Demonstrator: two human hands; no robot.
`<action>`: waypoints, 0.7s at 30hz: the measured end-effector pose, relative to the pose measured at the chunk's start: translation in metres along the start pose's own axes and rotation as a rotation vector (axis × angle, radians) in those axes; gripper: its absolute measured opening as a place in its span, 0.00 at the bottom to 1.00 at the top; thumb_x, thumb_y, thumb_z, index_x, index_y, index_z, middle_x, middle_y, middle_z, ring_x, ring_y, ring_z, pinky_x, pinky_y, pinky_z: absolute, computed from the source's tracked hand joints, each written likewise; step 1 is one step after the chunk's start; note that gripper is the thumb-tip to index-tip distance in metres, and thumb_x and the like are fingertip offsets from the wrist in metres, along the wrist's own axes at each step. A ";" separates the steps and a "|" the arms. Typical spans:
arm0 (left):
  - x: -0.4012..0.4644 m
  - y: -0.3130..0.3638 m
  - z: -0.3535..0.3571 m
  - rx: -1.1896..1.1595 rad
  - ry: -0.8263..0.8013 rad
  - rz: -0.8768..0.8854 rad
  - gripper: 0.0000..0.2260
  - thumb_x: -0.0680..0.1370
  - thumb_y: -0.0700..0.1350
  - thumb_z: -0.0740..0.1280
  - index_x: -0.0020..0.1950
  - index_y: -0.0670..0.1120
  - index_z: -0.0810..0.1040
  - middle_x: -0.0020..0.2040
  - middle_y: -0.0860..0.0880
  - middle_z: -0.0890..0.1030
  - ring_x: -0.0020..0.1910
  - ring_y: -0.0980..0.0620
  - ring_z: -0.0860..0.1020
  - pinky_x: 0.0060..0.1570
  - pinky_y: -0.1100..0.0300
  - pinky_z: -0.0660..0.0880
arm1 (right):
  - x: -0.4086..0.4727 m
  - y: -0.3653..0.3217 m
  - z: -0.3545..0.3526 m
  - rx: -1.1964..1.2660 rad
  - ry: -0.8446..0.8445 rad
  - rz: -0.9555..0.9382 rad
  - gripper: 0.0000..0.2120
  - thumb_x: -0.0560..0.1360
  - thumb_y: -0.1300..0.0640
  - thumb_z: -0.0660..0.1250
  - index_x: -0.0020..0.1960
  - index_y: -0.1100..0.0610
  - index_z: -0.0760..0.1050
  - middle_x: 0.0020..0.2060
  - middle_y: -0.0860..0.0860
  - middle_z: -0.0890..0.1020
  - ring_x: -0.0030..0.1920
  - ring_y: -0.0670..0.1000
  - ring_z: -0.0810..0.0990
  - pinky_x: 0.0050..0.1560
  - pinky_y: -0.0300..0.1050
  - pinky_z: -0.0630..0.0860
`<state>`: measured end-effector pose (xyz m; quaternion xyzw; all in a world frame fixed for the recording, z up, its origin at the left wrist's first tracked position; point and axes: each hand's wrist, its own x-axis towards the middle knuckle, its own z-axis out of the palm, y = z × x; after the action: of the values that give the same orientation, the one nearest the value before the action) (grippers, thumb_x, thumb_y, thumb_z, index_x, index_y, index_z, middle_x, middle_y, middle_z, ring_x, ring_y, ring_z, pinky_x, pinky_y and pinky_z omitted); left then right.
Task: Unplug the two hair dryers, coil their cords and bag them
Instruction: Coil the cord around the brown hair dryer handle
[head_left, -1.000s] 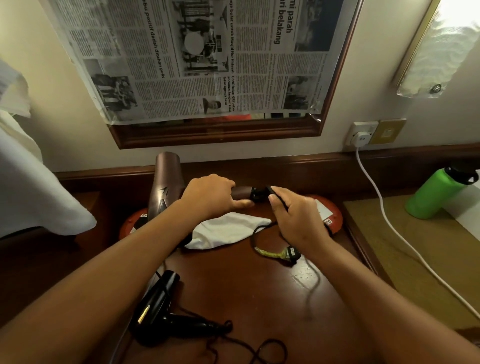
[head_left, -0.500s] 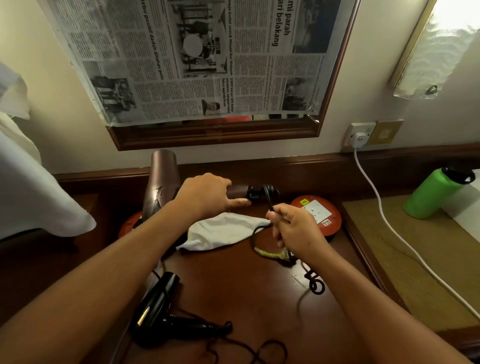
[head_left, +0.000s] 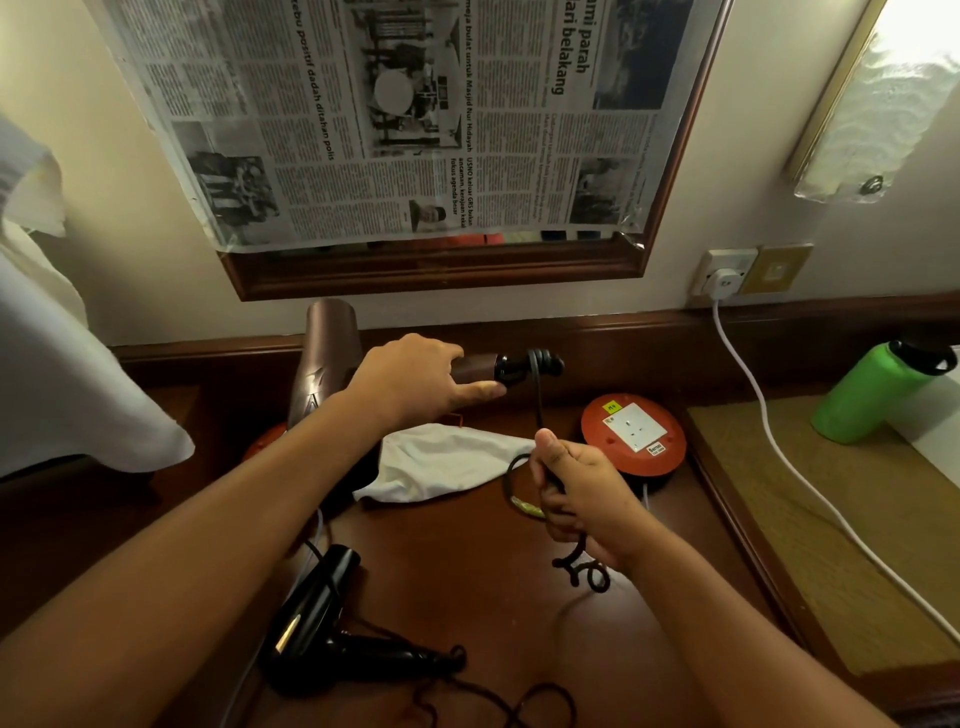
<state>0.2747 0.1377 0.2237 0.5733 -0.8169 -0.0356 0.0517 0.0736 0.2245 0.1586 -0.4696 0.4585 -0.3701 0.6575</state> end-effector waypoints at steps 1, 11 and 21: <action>0.000 0.000 -0.001 -0.015 0.001 0.001 0.24 0.70 0.75 0.54 0.37 0.54 0.68 0.36 0.55 0.74 0.36 0.56 0.74 0.36 0.57 0.69 | 0.002 0.001 -0.002 0.062 -0.017 0.008 0.20 0.80 0.45 0.55 0.38 0.59 0.68 0.23 0.50 0.60 0.20 0.46 0.56 0.22 0.37 0.57; -0.004 0.003 -0.005 -0.038 -0.010 0.038 0.24 0.69 0.75 0.55 0.39 0.55 0.70 0.36 0.55 0.75 0.36 0.57 0.74 0.37 0.58 0.71 | 0.015 0.023 -0.011 0.224 -0.005 0.091 0.20 0.76 0.43 0.59 0.34 0.57 0.68 0.24 0.49 0.61 0.23 0.46 0.56 0.25 0.40 0.53; -0.014 0.011 -0.007 -0.061 -0.092 0.042 0.33 0.69 0.74 0.57 0.58 0.49 0.77 0.44 0.52 0.79 0.41 0.55 0.77 0.42 0.58 0.75 | 0.025 0.029 -0.027 0.246 -0.044 0.039 0.12 0.77 0.51 0.60 0.41 0.58 0.74 0.25 0.48 0.62 0.24 0.45 0.56 0.24 0.39 0.51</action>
<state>0.2697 0.1542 0.2314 0.5520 -0.8288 -0.0858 0.0325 0.0569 0.2020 0.1205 -0.3844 0.4043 -0.4001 0.7271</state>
